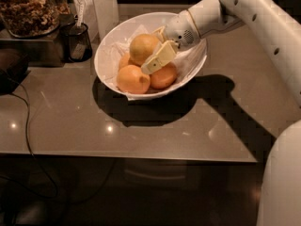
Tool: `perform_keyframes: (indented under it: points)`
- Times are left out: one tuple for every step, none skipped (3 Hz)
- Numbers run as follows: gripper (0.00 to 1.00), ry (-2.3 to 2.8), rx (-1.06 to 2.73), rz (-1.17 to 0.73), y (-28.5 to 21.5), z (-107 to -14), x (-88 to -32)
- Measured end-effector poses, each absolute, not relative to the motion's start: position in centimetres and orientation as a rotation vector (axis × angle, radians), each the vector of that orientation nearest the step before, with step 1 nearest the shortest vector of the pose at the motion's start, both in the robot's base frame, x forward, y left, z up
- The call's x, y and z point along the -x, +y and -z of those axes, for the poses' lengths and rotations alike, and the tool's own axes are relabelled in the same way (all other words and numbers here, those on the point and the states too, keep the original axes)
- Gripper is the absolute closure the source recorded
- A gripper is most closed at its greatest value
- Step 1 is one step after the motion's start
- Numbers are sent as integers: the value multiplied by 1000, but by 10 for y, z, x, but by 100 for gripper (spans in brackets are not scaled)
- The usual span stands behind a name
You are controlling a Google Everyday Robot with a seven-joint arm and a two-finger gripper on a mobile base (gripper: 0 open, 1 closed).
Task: Pick orange from white bowl
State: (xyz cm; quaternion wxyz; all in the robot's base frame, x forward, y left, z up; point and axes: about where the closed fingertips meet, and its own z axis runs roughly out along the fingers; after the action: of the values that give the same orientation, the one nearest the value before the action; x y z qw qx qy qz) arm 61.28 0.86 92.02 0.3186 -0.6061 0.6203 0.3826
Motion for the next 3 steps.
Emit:
perform_keyframes:
  points:
    - [43, 1631, 1594, -1006, 9, -920, -613]
    - [64, 1631, 1594, -1006, 9, -920, -613]
    - [89, 1631, 1594, -1007, 9, -920, -613]
